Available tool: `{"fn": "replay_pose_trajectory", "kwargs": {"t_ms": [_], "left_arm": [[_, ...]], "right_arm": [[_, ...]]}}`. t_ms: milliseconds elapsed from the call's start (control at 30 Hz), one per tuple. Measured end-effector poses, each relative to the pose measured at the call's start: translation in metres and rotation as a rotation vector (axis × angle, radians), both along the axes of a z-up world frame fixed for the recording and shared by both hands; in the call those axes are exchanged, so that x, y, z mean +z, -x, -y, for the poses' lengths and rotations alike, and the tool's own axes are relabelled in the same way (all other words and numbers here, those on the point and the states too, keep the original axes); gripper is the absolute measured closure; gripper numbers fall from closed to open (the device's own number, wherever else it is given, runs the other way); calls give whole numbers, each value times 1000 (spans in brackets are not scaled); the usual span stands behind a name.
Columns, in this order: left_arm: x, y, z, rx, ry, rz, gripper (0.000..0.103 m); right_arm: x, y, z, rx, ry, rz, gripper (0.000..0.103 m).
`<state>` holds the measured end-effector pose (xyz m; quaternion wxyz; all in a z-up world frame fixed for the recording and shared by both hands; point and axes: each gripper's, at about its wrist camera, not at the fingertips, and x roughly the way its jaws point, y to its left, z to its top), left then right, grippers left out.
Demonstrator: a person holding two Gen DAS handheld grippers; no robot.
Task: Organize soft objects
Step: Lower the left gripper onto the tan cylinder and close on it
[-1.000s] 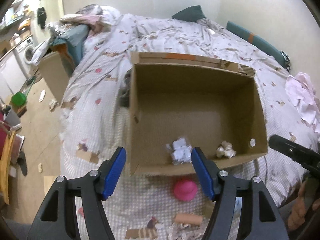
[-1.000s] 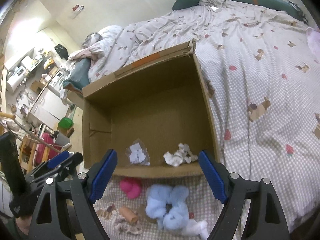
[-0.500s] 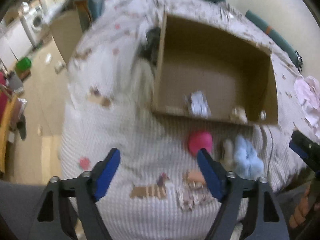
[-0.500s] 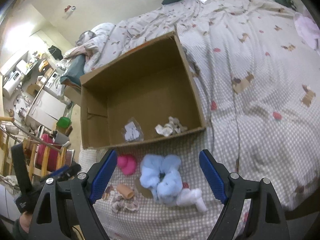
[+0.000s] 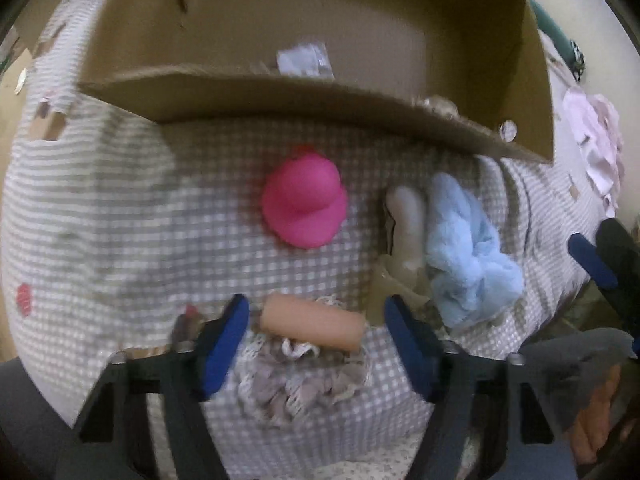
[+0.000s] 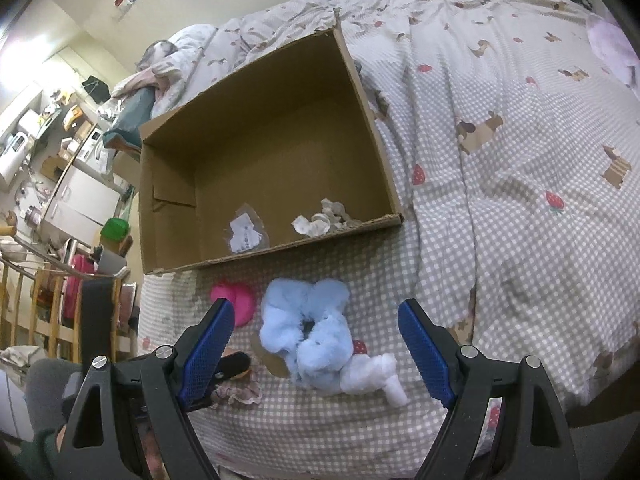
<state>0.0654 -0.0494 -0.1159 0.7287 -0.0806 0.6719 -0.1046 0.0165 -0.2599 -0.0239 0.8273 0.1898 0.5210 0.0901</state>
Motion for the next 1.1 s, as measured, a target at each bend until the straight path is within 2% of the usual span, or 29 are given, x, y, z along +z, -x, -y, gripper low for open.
{"fn": "replay_pose_trajectory", "kwargs": {"t_ms": [67,233,300,533,633,767,867,1033,1100], "left_arm": [[-5,-2,4,-21,-13,-12,54],[-3,0,13,-51,-41,26,66],[0,0,14,-59,-41,36,91],[17,2,7,-41,10,70,96],[37,3,-3,-1,37,119,96],[61,4,-14,38,12,192,96],[73,6,-31,75,-13,228,96],[75,8,-53,100,-24,225,96],[74,8,-57,110,-6,225,96]], "right_arm": [[-2,1,2,-5,2,-5,14],[-6,-1,6,-15,-13,-21,14],[-6,-2,6,-15,-18,-24,14],[-7,-5,5,-14,-19,-26,14],[-8,-5,10,-27,-34,-25,14],[-10,-4,20,-51,-75,-43,14],[-19,-2,23,-40,-80,-99,14],[-54,-2,8,44,20,-283,14],[-59,1,-5,99,60,-301,21]]}}
